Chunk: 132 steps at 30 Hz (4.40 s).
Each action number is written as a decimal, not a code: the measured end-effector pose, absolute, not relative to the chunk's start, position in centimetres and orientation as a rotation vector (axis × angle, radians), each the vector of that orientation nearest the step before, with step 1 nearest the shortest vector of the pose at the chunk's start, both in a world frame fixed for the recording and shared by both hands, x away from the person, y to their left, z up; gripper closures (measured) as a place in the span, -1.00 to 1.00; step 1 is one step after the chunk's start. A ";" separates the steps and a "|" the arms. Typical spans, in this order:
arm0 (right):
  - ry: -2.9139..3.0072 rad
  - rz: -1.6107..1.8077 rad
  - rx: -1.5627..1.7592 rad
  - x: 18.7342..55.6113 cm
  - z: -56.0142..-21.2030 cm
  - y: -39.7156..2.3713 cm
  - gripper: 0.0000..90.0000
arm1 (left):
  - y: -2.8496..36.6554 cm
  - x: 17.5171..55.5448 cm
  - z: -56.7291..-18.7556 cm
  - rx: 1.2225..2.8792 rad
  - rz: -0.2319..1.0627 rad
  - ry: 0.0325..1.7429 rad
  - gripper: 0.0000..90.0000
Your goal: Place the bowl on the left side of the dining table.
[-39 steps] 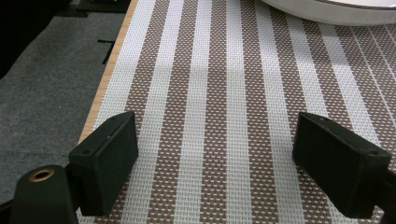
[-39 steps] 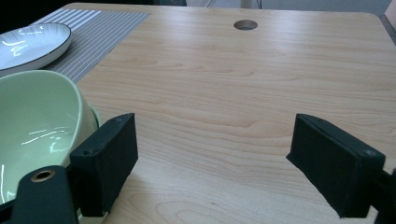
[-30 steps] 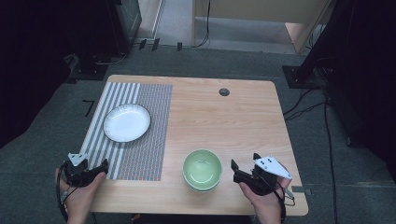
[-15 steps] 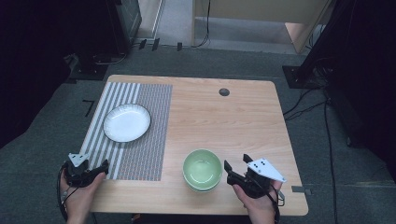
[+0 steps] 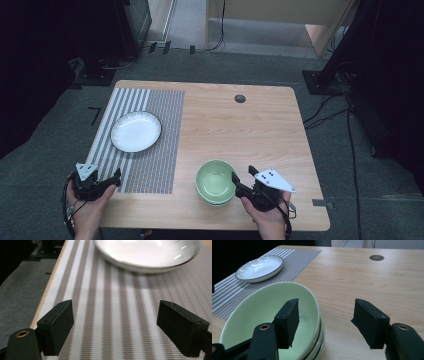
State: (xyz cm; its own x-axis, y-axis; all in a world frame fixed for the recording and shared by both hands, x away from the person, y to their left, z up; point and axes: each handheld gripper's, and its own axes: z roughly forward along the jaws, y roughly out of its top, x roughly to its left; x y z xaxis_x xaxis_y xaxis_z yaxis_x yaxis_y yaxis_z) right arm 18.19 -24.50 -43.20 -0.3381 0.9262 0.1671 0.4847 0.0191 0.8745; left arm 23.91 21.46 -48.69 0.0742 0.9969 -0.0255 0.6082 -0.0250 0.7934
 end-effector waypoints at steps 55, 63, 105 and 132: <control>1.940 1.241 1.536 21.0 -44.4 -23.0 0.67 | 5.6 24.1 -42.4 1.763 0.535 1.201 -0.70; 1.968 1.208 1.496 21.2 -44.9 -22.7 0.79 | 3.7 23.4 -42.4 1.799 0.462 1.113 -0.57; 1.962 1.184 1.312 20.4 -44.7 -22.4 0.76 | -1.7 23.1 -44.1 1.954 0.554 0.837 0.86; 1.644 1.274 1.146 17.0 -43.1 -20.5 0.87 | -0.4 22.7 -42.6 1.788 0.562 0.901 0.85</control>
